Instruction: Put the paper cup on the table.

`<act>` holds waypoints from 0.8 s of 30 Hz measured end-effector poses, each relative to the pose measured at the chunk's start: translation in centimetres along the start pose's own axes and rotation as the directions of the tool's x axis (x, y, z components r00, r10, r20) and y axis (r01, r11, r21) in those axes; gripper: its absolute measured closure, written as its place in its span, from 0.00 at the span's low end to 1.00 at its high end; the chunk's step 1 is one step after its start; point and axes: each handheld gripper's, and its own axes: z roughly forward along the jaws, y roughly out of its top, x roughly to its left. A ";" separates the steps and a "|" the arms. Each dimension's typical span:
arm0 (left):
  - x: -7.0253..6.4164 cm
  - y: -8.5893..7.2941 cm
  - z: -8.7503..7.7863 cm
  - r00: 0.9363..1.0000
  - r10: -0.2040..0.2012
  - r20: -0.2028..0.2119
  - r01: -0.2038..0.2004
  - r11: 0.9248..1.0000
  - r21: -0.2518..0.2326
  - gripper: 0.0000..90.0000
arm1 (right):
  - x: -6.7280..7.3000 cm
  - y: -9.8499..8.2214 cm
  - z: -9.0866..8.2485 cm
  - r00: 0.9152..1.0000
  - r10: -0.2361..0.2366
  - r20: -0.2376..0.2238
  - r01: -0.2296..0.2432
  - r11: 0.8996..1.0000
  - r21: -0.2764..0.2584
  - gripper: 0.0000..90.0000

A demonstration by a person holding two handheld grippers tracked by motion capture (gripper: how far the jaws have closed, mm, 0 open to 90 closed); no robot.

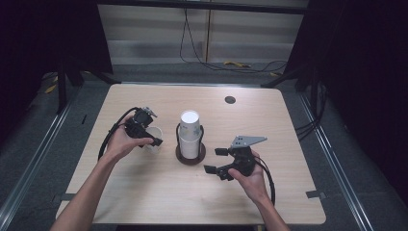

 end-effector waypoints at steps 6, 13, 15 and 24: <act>0.4 -0.4 0.0 1.000 -0.012 -0.020 0.012 1.000 -0.023 0.18 | 0.0 0.0 0.0 1.000 -0.001 0.002 0.001 1.000 0.000 0.16; 0.4 -0.7 -0.7 1.000 -0.003 -0.008 0.002 0.996 -0.093 0.18 | 0.0 0.0 0.0 1.000 -0.002 0.003 0.002 1.000 0.002 0.16; 0.1 -0.7 -0.8 1.000 -0.010 -0.019 0.007 0.993 -0.118 0.18 | 0.0 0.0 -0.1 1.000 -0.001 0.004 0.001 1.000 0.001 0.16; -0.3 -0.6 -2.3 0.997 -0.036 -0.063 0.022 0.977 -0.212 0.18 | 0.1 0.0 -0.1 1.000 -0.006 0.004 0.006 1.000 0.000 0.16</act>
